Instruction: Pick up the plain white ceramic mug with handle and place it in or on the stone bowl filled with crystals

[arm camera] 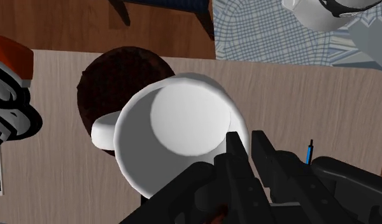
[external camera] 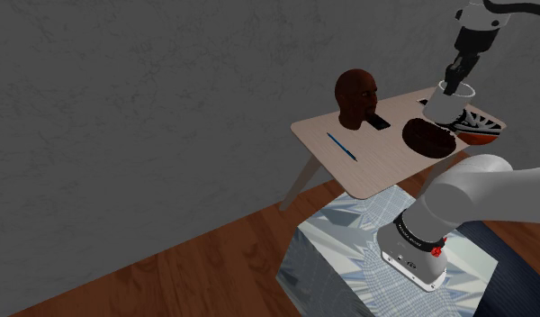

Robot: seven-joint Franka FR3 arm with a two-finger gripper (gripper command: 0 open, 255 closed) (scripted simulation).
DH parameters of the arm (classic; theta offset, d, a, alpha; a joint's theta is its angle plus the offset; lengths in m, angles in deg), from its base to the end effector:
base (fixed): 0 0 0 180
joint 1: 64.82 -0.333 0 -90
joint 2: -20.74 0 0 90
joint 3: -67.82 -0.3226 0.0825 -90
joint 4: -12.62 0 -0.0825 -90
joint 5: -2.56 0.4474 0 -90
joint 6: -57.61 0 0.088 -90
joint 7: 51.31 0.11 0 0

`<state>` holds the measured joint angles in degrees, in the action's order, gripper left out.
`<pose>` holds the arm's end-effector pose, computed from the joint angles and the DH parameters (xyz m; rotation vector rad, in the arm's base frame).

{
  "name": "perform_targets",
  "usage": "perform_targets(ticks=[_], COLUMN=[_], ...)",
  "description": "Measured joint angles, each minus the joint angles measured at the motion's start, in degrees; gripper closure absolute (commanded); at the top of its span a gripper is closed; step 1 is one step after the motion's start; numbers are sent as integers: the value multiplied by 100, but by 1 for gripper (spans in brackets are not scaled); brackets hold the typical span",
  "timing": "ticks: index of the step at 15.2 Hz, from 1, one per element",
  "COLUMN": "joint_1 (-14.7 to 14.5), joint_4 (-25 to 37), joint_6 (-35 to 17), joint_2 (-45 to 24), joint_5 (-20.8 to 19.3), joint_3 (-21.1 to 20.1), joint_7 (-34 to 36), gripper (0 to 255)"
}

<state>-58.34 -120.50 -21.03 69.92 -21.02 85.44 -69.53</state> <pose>0.2770 -0.2118 0.6014 2.9997 -0.0654 -0.2548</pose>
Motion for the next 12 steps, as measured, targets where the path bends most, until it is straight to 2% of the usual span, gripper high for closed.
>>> perform_targets(ticks=[6,12], joint_1=[25,-82], joint_4=[737,1577], joint_6=[-209,-419], joint_2=[-620,-1350], joint_5=[-492,-692], joint_3=[831,1584], joint_7=[-813,-1537], gripper=[255,255])
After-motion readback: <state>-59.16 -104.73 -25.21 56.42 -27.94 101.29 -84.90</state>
